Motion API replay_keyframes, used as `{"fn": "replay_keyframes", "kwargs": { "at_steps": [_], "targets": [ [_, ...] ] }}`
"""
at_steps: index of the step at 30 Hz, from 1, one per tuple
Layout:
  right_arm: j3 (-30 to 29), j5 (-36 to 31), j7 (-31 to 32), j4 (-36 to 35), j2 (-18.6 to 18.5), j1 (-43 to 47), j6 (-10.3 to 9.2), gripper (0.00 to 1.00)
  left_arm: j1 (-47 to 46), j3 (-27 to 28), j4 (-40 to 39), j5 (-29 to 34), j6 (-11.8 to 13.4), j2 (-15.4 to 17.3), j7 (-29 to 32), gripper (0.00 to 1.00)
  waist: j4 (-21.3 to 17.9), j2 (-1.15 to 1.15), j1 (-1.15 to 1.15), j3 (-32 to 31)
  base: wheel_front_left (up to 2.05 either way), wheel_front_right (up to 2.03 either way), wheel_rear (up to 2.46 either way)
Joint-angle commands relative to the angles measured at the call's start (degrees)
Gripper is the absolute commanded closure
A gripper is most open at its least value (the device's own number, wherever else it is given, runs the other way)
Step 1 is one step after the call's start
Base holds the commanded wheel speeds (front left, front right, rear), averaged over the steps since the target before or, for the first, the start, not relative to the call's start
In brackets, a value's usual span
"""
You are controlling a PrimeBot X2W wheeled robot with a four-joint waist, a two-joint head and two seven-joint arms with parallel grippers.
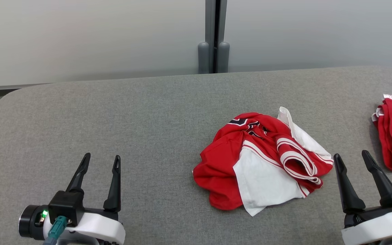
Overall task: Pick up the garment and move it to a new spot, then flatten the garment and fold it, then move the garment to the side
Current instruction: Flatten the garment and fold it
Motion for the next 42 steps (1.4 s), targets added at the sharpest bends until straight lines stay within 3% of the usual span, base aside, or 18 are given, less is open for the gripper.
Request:
{"fn": "replay_keyframes", "kwargs": {
  "at_steps": [1, 26, 36, 42],
  "targets": [
    [-0.09, 0.0, 0.31, -0.33, 0.03, 0.47, 0.01, 0.0, 0.37, 0.05, -0.34, -0.18, 0.25, 0.28, 0.05, 0.0, 0.11, 0.0, 0.0, 0.14, 0.0, 0.0, 0.0],
    [2.87, 0.44, 1.63, 0.59, -0.92, -1.42, 0.01, 0.0, -1.86, -1.41, -0.63, -0.3, 0.61, -0.07, -0.28, 0.0, 1.02, 0.0, 0.0, 2.47, 0.0, 0.0, 0.0],
    [18.97, 0.32, 3.75, 6.23, -2.47, -5.04, 0.01, 0.0, -5.57, -2.6, 0.16, 0.24, 0.01, -1.05, -1.28, 0.0, 3.4, 0.0, 0.0, 6.18, 0.0, 0.0, 0.0],
    [21.34, -2.89, 2.66, 15.73, -0.3, -10.73, 0.01, 0.0, -7.83, -3.49, 2.04, -0.02, -0.49, -2.57, -2.73, 0.0, 4.85, 0.0, 0.0, 8.57, 0.0, 0.0, 0.0]
  ]
}}
